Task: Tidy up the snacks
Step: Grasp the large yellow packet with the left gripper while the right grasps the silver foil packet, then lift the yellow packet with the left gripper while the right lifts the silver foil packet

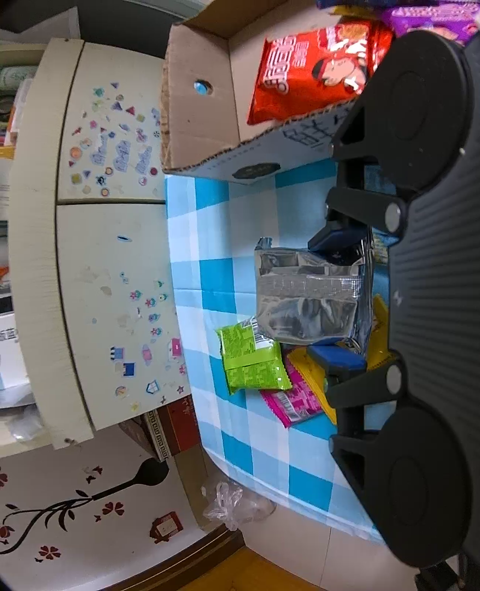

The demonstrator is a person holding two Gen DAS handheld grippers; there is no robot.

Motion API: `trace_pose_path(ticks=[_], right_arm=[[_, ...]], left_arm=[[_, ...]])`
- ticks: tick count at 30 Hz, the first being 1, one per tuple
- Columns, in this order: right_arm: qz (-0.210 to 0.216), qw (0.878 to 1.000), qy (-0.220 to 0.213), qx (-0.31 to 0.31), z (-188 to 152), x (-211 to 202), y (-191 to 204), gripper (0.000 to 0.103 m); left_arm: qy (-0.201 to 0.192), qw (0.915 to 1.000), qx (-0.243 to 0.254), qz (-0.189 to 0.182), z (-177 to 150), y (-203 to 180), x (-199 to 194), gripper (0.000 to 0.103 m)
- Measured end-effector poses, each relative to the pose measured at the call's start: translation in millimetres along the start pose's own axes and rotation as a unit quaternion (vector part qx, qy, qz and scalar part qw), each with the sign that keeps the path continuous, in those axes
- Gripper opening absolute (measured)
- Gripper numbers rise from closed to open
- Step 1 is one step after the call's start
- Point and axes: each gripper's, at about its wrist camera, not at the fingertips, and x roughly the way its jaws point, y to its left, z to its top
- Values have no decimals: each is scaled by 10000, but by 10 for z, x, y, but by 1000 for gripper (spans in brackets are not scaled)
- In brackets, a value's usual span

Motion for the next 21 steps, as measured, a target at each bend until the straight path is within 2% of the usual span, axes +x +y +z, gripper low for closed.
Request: trace_pose_path(ticks=[13, 21], right_arm=[[-7, 9999, -26, 103, -262, -515, -97, 54], [-16, 10000, -23, 82, -481, -766, -111, 54]], left_arm=[[-336, 9992, -15, -227, 32, -10, -146, 70], [-340, 9988, 99, -336, -12, -49, -155, 70]])
